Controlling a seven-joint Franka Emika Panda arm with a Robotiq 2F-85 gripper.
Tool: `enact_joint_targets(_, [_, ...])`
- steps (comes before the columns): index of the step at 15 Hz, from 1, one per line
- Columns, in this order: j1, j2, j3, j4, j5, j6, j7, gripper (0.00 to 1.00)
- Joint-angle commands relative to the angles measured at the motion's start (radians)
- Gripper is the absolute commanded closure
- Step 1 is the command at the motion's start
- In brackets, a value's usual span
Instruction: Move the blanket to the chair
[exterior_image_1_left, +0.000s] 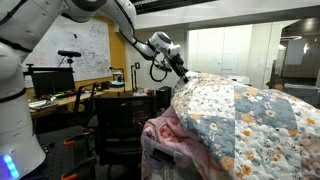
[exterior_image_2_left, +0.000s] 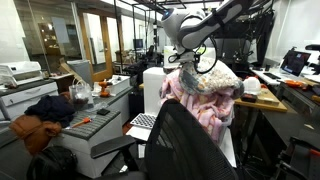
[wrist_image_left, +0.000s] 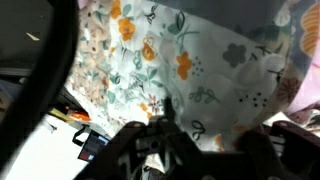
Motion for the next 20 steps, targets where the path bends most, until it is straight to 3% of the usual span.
enact_joint_targets(1, [0.006, -0.053, 0.017, -0.039, -0.024, -0.066, 0.023, 0.80])
enact_joint_targets(4, [0.002, -0.071, 0.030, -0.046, -0.016, -0.105, 0.016, 1.00])
enact_joint_targets(10, [0.012, -0.162, 0.039, -0.103, -0.051, -0.283, -0.003, 0.99])
enact_joint_targets(16, [0.026, -0.347, 0.080, -0.194, -0.326, -0.638, -0.007, 0.99])
enact_joint_targets(20, [0.007, -0.416, 0.137, -0.249, -0.521, -0.786, -0.012, 0.99])
